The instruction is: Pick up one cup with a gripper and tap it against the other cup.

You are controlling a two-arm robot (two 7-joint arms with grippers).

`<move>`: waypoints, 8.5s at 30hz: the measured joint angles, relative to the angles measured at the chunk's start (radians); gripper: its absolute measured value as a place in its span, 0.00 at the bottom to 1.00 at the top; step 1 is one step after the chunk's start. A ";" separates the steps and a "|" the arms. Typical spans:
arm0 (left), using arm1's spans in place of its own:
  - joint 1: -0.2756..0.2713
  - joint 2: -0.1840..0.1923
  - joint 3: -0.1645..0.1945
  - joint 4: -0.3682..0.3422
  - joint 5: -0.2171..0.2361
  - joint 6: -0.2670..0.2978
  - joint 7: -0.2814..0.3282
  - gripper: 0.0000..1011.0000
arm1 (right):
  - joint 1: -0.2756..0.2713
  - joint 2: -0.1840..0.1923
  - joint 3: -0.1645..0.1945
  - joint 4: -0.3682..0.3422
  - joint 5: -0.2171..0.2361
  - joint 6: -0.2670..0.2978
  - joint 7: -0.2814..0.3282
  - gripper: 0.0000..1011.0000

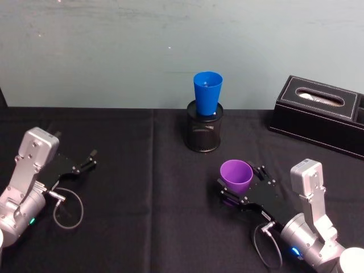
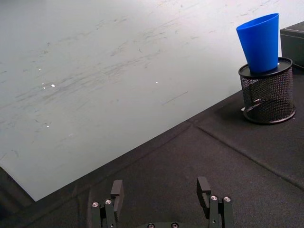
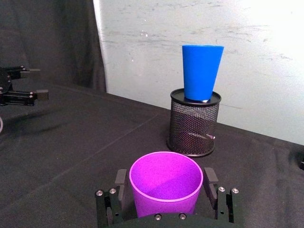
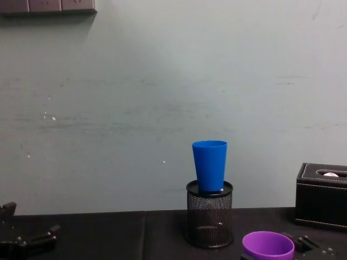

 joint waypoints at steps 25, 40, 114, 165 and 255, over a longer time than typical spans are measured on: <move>0.000 0.000 0.000 0.000 0.000 0.000 0.000 1.00 | 0.012 -0.008 0.002 0.025 -0.003 -0.010 0.010 0.99; 0.000 0.000 0.000 0.000 0.000 0.000 0.000 1.00 | 0.011 -0.007 0.001 0.023 -0.002 -0.010 0.010 0.77; 0.000 0.000 0.000 0.000 0.000 0.000 0.000 1.00 | -0.010 0.013 0.061 -0.128 -0.055 0.013 -0.042 0.72; 0.000 0.000 0.000 0.000 0.000 0.000 0.000 1.00 | 0.338 -0.055 0.001 0.266 -0.027 -0.122 0.082 0.72; 0.000 0.000 0.000 0.000 0.000 0.000 0.000 1.00 | 0.609 -0.137 -0.023 0.677 0.002 -0.305 0.244 0.72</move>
